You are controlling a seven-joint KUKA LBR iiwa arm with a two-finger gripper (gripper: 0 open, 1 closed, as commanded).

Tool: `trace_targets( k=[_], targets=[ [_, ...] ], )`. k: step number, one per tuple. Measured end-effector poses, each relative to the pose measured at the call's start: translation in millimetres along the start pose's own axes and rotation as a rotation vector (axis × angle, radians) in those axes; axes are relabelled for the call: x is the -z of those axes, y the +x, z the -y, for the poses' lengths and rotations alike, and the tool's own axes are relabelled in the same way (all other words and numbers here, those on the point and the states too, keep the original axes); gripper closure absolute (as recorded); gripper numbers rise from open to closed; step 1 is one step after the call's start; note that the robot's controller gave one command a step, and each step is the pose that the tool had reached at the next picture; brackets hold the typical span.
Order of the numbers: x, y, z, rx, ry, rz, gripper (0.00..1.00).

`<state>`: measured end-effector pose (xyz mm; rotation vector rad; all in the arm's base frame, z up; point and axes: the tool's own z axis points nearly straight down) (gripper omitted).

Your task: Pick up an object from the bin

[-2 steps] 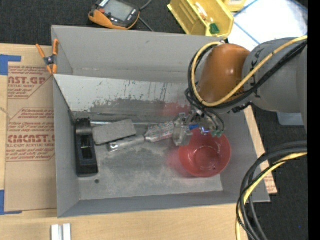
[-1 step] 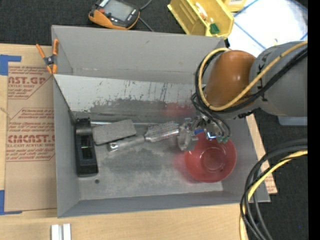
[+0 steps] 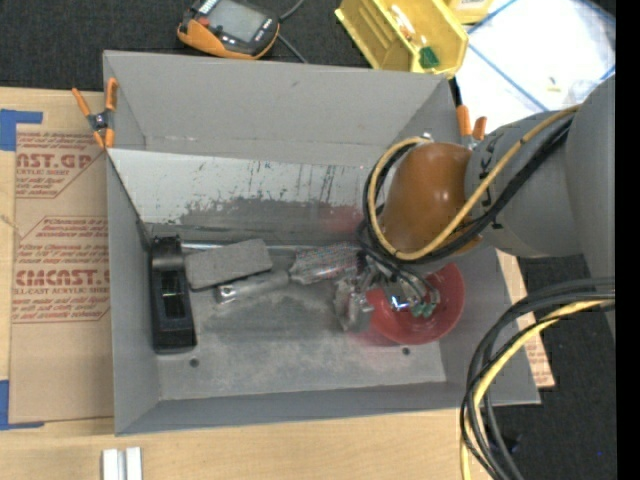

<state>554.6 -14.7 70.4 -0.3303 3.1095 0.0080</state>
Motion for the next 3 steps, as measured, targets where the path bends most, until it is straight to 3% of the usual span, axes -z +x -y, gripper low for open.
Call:
trace_targets(
  k=[1, 2, 3],
  targets=[
    [11.9, -19.5, 53.8, 0.136, 0.004, 0.011, 1.00],
    [2.7, -2.7, 37.4, 0.072, -0.001, 0.005, 1.00],
    [6.3, -1.4, 37.6, 0.072, -0.004, 0.004, 1.00]
  ],
)
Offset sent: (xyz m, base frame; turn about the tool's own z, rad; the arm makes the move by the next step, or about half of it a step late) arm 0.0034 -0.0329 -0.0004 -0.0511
